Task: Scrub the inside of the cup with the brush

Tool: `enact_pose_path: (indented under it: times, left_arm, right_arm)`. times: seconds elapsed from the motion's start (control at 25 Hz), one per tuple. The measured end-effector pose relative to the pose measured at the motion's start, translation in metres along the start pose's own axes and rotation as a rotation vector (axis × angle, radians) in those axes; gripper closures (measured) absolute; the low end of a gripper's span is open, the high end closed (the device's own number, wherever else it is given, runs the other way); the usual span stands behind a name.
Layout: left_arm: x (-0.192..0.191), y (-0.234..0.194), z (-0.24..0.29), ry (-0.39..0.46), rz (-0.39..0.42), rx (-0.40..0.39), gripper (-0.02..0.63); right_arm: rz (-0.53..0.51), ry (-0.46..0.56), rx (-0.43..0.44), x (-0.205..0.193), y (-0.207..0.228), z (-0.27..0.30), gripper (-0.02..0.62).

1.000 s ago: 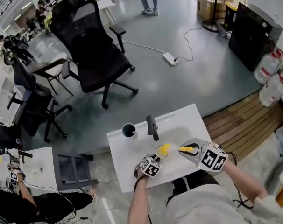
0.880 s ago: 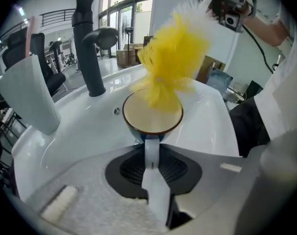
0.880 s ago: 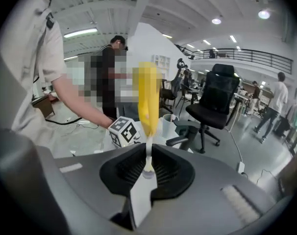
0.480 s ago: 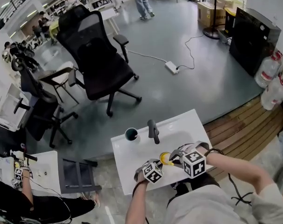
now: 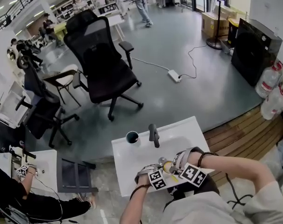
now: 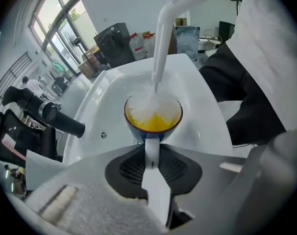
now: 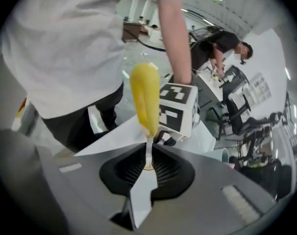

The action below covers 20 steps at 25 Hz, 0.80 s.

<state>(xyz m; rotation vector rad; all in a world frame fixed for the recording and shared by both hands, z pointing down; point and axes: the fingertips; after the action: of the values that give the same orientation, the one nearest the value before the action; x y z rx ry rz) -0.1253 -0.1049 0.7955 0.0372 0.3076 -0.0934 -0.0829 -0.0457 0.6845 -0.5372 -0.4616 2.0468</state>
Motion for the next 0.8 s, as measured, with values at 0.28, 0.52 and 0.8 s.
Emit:
enact_pose_path:
  times: [0.28, 0.52, 0.8]
  left_arm:
    - [-0.005, 0.000, -0.006, -0.051, 0.039, 0.038, 0.552]
    - [-0.016, -0.028, -0.018, 0.055, -0.194, 0.143, 0.552]
    - [-0.020, -0.032, -0.030, 0.143, -0.371, 0.242, 0.551]
  right_arm:
    - [-0.026, -0.001, -0.052, -0.007, -0.005, -0.001, 0.557]
    - [0.476, -0.020, -0.228, -0.017, 0.039, -0.001, 0.557]
    - [1.064, 0.013, -0.404, -0.024, 0.082, -0.007, 0.552]
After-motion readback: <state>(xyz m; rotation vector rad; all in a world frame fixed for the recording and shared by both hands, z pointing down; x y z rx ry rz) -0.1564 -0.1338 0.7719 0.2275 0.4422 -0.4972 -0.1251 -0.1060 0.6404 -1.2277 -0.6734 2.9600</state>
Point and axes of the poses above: the fingertips, and each gripper's own axes: z forward along the fingers, y to its right, x out of its top, and after that the axes turned 12 degrees about -x, right-handed
